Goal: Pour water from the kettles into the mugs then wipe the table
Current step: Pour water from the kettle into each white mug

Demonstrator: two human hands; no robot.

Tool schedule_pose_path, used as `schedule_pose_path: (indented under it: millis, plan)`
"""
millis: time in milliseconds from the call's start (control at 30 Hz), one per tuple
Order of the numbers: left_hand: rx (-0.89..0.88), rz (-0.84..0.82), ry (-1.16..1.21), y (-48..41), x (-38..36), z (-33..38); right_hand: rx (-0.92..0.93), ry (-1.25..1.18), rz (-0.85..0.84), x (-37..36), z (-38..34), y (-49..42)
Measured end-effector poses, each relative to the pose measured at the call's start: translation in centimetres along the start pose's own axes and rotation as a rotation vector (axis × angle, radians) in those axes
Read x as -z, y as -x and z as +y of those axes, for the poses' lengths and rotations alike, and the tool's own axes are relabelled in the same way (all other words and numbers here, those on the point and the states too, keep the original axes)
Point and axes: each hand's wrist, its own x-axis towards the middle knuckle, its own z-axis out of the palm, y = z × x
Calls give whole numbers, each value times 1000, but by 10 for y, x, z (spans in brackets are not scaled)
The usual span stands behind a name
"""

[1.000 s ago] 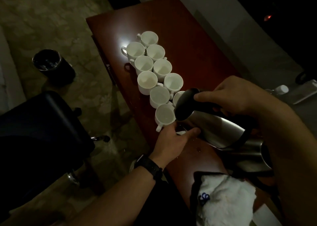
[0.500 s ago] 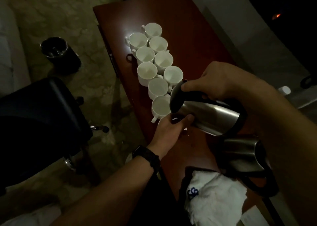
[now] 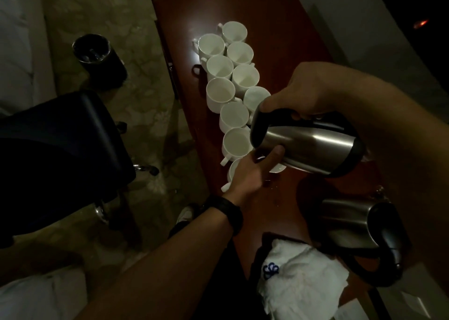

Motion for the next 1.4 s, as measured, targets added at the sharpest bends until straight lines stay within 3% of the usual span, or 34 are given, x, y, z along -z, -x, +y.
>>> schedule_pose_path:
  millis: [933, 1133, 1400]
  plan:
    - [-11, 1, 177, 4, 1, -10, 126, 290, -58, -2, -38, 0]
    - [-32, 2, 148, 5, 5, -12, 134, 331, 24, -7, -41, 1]
    - [-30, -2, 196, 0, 6, -17, 205, 338, 3, -6, -42, 6]
